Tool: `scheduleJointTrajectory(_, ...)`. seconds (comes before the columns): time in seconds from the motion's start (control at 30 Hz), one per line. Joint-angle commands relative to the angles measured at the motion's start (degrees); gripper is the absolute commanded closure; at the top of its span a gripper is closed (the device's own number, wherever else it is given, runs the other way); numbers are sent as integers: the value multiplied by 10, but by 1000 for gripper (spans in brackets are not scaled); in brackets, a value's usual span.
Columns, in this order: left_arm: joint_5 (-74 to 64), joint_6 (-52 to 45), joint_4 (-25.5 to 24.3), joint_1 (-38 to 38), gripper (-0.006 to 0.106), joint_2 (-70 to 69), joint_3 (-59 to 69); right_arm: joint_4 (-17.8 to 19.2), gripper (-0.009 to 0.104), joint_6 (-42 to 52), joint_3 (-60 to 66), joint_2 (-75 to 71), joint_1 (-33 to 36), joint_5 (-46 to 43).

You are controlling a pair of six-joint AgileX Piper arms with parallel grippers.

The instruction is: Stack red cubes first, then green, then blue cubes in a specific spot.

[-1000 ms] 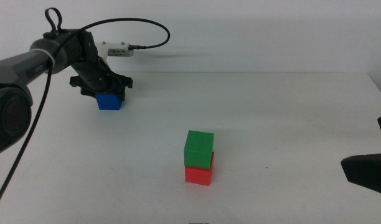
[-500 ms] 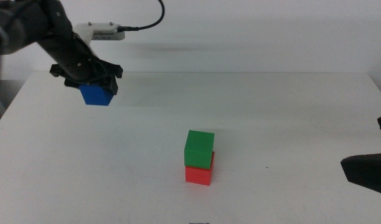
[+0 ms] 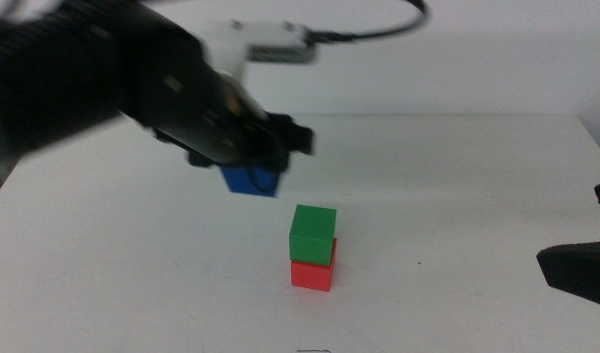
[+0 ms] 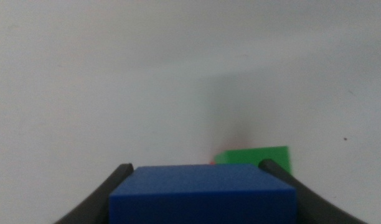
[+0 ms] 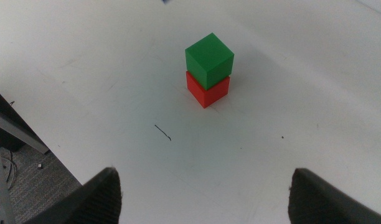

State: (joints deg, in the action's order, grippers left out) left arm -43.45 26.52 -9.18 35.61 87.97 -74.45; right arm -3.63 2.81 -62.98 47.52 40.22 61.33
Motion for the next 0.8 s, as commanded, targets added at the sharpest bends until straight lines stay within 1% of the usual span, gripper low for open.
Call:
scheduleJointTrajectory(0.0, 37, 91, -74, 39, 102, -11, -14, 2, 23, 8, -13, -3, -3, -32)
scheduleJointTrajectory(0.13, 44, 198, -169, 87, 102, 8, -14, 1, 23, 8, -13, -3, -3, -32)
scheduleJointTrajectory(0.2, 42, 231, -198, 100, 102, 17, -14, 1, 23, 8, -13, -3, -3, -32)
scheduleJointTrajectory(0.23, 42, 242, -204, 102, 102, 21, -14, 1, 23, 8, -13, -3, -3, -32)
scheduleJointTrajectory(0.3, 49, 254, -200, 106, 102, 31, -14, 1, 23, 8, -13, -3, -3, -32)
scheduleJointTrajectory(0.47, 81, 258, -170, 106, 102, 50, -14, 1, 23, 8, -13, -3, -3, -32)
scheduleJointTrajectory(0.77, 101, 258, -170, 106, 102, 83, -14, 1, 23, 8, -13, -3, -3, -32)
